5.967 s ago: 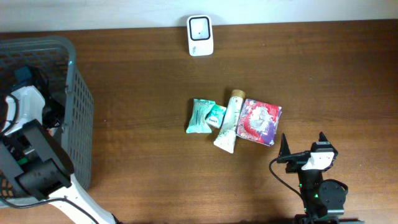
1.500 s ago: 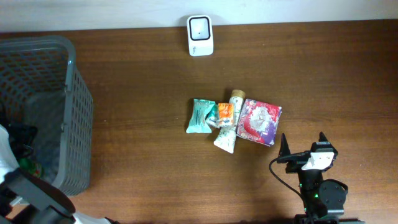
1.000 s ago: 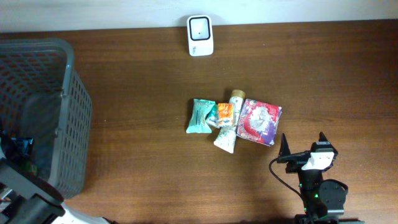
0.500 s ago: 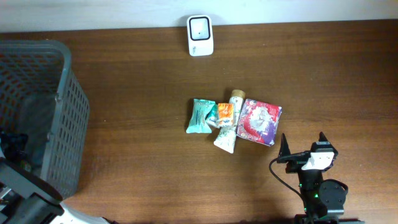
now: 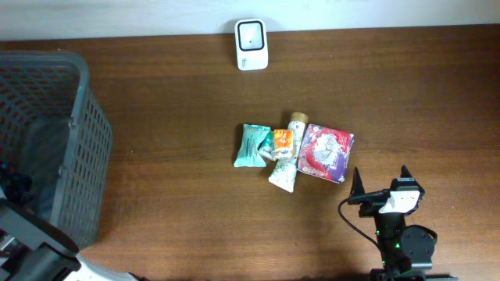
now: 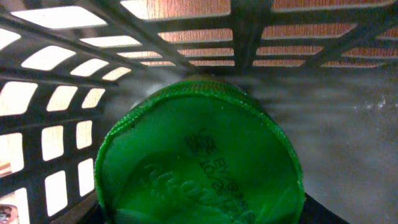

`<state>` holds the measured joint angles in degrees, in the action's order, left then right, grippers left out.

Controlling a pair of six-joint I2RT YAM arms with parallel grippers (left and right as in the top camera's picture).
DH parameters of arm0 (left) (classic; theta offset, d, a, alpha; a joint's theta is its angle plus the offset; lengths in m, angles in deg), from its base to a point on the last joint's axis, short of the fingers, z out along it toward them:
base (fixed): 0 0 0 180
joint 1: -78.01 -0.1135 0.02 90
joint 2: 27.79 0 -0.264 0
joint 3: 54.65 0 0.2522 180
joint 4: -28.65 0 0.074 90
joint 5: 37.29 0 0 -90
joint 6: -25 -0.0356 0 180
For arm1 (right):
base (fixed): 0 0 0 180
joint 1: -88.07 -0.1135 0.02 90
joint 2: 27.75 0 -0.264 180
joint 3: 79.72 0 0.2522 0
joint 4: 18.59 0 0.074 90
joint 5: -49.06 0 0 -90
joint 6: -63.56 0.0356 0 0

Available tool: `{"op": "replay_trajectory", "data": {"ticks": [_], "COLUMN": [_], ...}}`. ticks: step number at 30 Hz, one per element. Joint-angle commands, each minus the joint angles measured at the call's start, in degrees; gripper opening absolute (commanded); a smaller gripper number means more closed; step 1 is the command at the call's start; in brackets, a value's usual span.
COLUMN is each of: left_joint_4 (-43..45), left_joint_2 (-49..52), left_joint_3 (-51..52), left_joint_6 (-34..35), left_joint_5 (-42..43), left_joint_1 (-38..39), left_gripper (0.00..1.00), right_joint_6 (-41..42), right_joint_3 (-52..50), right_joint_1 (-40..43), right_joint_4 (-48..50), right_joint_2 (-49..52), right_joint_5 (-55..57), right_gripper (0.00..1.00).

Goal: Scan the item barcode
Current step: 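Grasp the green-capped jar with the left gripper, then lift the jar out and place it left of the tissue pack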

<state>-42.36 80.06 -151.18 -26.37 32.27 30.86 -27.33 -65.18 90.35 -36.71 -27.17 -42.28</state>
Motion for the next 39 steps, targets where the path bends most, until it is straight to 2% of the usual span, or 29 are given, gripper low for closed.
{"op": "replay_trajectory", "data": {"ticks": [1, 5, 12, 18, 21, 25, 29, 33, 38, 39], "left_joint_4": [-0.3, 0.0, 0.2, 2.4, 5.7, 10.2, 15.1, 20.3, 19.7, 18.8], "left_joint_2": [-4.7, -10.3, -11.6, -17.5, -24.0, -34.0, -42.6, -47.9, -48.7, -47.7], "left_joint_3": [-0.6, -0.8, -0.8, -0.9, -1.0, -1.0, -1.0, -1.0, -1.0, -1.0], "left_joint_6": [0.1, 0.1, 0.1, 0.1, 0.1, 0.2, 0.2, 0.1, 0.0, -2.1], "left_joint_5": [3.2, 8.3, 19.3, 27.5, 34.8, 39.5, 42.8, 42.8, 42.7, 42.7], "left_joint_1": [-0.7, -0.7, -0.5, -0.5, -0.5, 1.7, 11.9, 26.3, 37.8, 41.0], "left_gripper": [0.48, 0.48, 0.48, 0.49, 0.50, 0.50, 0.52, 0.53, 0.54, 0.54], "right_joint_6": [-0.2, -0.2, -0.2, -0.2, -0.2, -0.2, -0.2, -0.2, -0.2, -0.2], "right_joint_3": [-0.5, -0.5, -0.5, -0.5, -0.5, -0.5, -0.5, -0.5, -0.5, -0.5], "right_joint_1": [0.4, 0.4, 0.4, 0.4, 0.4, 0.4, 0.4, 0.4, 0.4, 0.4], "right_joint_4": [-0.2, -0.2, -0.2, -0.2, -0.2, -0.2, -0.2, -0.2, -0.2, -0.2], "right_joint_2": [-0.4, -0.4, -0.4, -0.4, -0.4, -0.4, -0.4, -0.4, -0.4, -0.4], "right_joint_5": [0.1, 0.1, 0.1, 0.1, 0.1, 0.1, 0.1, 0.1, 0.1, 0.1], "right_gripper": [0.99, 0.99, 0.99, 0.99, 0.99, 0.99, 0.99, 0.99, 0.98, 0.99]}}
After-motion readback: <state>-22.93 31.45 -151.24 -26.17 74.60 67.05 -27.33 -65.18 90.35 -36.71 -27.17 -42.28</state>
